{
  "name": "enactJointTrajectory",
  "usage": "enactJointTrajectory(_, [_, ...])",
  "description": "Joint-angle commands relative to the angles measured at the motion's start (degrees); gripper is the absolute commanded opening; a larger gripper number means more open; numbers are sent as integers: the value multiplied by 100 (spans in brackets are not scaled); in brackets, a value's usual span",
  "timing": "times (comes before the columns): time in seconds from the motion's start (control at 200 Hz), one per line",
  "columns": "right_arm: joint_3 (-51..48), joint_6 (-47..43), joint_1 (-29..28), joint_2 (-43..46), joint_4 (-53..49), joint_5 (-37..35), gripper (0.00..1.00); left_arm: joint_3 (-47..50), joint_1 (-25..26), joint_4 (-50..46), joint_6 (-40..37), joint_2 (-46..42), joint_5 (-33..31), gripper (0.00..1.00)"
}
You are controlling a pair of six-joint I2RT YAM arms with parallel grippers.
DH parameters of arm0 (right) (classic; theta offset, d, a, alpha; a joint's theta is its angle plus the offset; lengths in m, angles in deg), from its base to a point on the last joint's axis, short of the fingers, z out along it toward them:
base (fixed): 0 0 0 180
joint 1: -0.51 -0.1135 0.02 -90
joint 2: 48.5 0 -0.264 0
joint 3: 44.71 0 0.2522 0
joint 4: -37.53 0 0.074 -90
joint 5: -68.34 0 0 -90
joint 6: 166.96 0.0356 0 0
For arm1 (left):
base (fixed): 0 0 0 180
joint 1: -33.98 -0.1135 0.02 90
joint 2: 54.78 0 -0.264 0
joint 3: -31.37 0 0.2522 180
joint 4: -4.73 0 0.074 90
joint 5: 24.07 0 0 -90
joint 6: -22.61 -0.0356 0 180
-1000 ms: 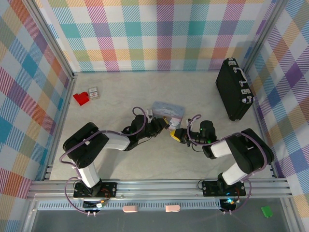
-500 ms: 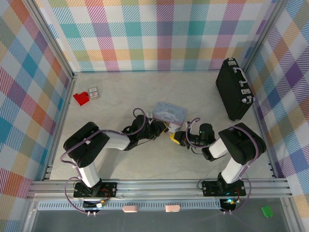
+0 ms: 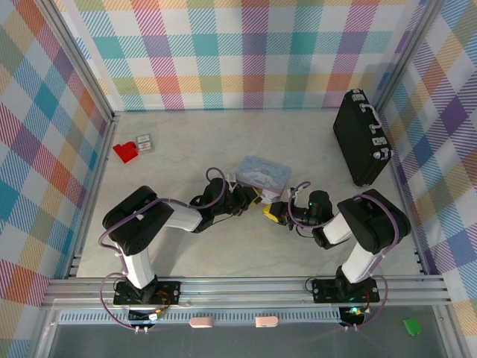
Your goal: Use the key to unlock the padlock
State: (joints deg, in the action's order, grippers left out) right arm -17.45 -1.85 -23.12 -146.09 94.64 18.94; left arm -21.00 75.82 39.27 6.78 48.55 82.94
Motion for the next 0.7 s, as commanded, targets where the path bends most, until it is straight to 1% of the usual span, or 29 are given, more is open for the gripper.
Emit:
enactJointTrajectory(0.0, [64, 342, -18, -100, 505, 189, 0, 71, -21, 836, 218, 132, 223, 0])
enactJointTrajectory(0.095, [107, 457, 8, -131, 562, 216, 0, 115, -20, 1046, 273, 179, 256, 0])
enactJointTrajectory(0.29, [201, 646, 79, -151, 548, 222, 0, 200, -12, 1083, 238, 117, 280, 0])
enactJointTrajectory(0.49, [283, 1059, 96, -487, 971, 255, 0, 248, 31, 1358, 320, 185, 302, 0])
enactJointTrajectory(0.695, [307, 995, 96, -430, 779, 223, 0, 223, 88, 1411, 344, 213, 311, 0])
